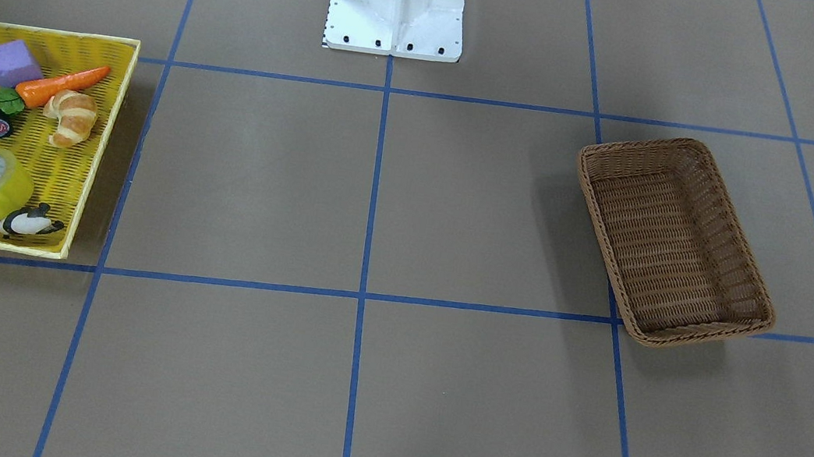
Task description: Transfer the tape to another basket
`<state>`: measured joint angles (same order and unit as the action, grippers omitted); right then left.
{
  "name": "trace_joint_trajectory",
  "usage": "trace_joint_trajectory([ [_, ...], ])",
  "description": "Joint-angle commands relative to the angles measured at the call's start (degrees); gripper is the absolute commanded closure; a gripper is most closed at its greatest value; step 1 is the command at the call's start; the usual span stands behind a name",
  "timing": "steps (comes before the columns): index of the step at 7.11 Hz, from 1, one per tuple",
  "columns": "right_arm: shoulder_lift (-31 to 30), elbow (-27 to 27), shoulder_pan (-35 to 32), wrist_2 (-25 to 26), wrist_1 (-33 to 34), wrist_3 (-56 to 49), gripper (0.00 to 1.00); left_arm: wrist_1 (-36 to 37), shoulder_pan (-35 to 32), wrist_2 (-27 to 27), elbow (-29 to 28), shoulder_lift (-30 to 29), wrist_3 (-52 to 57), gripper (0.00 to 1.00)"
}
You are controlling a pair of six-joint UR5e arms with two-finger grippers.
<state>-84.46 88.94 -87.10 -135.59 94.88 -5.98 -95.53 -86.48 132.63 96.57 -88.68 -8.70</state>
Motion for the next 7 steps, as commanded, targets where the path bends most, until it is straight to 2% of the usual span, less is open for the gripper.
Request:
trace_joint_trajectory([
  [1,0.0,0.0,0.0,0.2,0.0,0.1,0.00,0.0,0.0,0.0,0.0,-0.1,0.0,0.01],
  [4,-0.1,0.2,-0.1,0.2,0.0,0.0,0.00,0.0,0.0,-0.3,0.1,0.0,0.1,0.01],
  [6,0.4,3.2,0.0,0.2,-0.6,0.1,0.00,0.1,0.0,0.1,0.6,0.0,0.1,0.01],
  [7,2.1,2.5,1.1,-0.1,-4.7,1.2,0.00,0.0,0.0,0.2,1.9,0.1,0.1,0.01],
])
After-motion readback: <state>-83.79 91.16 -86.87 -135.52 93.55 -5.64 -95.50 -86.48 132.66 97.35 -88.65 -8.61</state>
